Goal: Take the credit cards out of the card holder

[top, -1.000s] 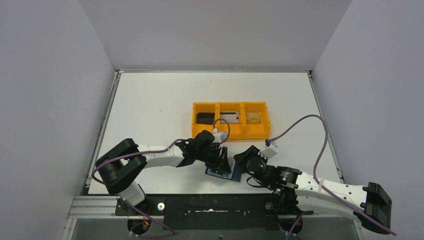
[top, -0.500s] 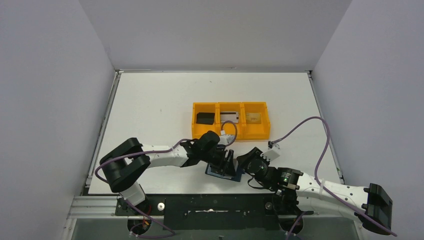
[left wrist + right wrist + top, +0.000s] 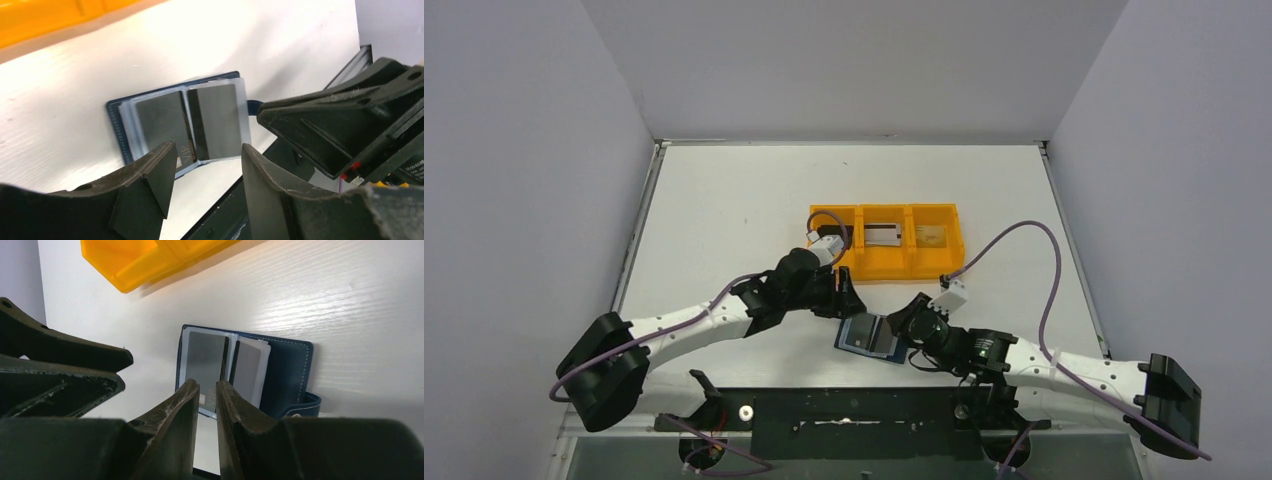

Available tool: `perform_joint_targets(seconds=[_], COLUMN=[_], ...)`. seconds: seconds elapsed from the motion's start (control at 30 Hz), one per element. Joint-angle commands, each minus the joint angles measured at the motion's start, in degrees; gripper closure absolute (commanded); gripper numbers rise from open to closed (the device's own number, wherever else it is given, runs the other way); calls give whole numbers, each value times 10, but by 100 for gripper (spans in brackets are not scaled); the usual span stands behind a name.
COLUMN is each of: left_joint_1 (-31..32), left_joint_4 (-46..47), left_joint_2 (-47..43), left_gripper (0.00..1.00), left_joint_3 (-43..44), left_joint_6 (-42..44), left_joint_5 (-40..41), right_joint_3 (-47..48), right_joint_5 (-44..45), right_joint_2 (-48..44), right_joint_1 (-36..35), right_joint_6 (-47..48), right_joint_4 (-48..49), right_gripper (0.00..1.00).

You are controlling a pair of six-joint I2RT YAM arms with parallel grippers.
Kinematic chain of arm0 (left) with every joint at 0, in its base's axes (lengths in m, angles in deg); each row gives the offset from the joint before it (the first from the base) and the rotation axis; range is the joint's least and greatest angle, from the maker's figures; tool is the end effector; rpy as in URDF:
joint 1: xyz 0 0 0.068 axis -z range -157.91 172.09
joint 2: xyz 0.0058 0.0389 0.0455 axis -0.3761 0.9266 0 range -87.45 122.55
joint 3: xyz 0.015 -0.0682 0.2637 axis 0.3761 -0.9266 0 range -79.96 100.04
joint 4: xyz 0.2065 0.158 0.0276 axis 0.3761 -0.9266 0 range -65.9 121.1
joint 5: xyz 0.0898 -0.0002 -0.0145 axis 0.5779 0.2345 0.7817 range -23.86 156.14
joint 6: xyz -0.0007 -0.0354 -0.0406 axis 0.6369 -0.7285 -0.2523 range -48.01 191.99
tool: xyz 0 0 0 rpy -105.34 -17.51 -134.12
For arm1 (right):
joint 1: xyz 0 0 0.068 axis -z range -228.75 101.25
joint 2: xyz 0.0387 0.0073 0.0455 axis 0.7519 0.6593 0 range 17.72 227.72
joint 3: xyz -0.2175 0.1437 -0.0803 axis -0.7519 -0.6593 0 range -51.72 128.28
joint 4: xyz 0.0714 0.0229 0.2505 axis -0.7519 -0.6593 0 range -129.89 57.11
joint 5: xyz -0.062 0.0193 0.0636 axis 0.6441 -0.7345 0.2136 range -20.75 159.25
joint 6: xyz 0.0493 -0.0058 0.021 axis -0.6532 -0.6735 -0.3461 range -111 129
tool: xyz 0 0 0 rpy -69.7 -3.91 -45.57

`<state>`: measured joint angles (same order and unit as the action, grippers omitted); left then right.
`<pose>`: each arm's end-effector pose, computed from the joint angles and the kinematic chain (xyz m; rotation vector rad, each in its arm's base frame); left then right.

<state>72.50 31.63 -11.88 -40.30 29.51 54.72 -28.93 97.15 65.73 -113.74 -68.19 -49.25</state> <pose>0.1708 -0.2179 0.2111 0.2902 2.3922 -1.0665 0.0868 0.1466 0.1897 0.5014 2.2668 0.7956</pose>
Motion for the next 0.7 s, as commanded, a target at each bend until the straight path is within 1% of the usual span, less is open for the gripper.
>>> perform_joint_targets(seconds=[0.0, 0.1, 0.2, 0.27, 0.4, 0.53, 0.67], left_joint_1=[-22, -29, -29, -26, -13, 5, 16], left_joint_4=[-11, -15, -3, 10, 21, 10, -5], left_joint_2=[-40, -40, -24, -7, 39, 97, 152], left_gripper=[51, 51, 50, 50, 50, 50, 49], left_joint_3=[-17, -13, -7, -2, 22, 60, 88], left_joint_6=[-6, 4, 13, 15, 26, 43, 42], left_joint_5=[33, 15, -14, -37, -70, -89, -89], right_joint_3=[32, 22, -2, -27, -70, -81, -99], right_joint_5=[-22, -42, -49, -52, -51, -38, -36], right_joint_2=[52, 93, 117, 124, 117, 107, 90], right_joint_1=[-8, -7, -8, -8, -7, -7, -7], right_joint_6=[15, -15, -74, -125, -182, -206, -208], right_joint_4=[40, 32, 5, -8, -7, -29, -10], right_gripper=[79, 79, 80, 80, 80, 80, 79])
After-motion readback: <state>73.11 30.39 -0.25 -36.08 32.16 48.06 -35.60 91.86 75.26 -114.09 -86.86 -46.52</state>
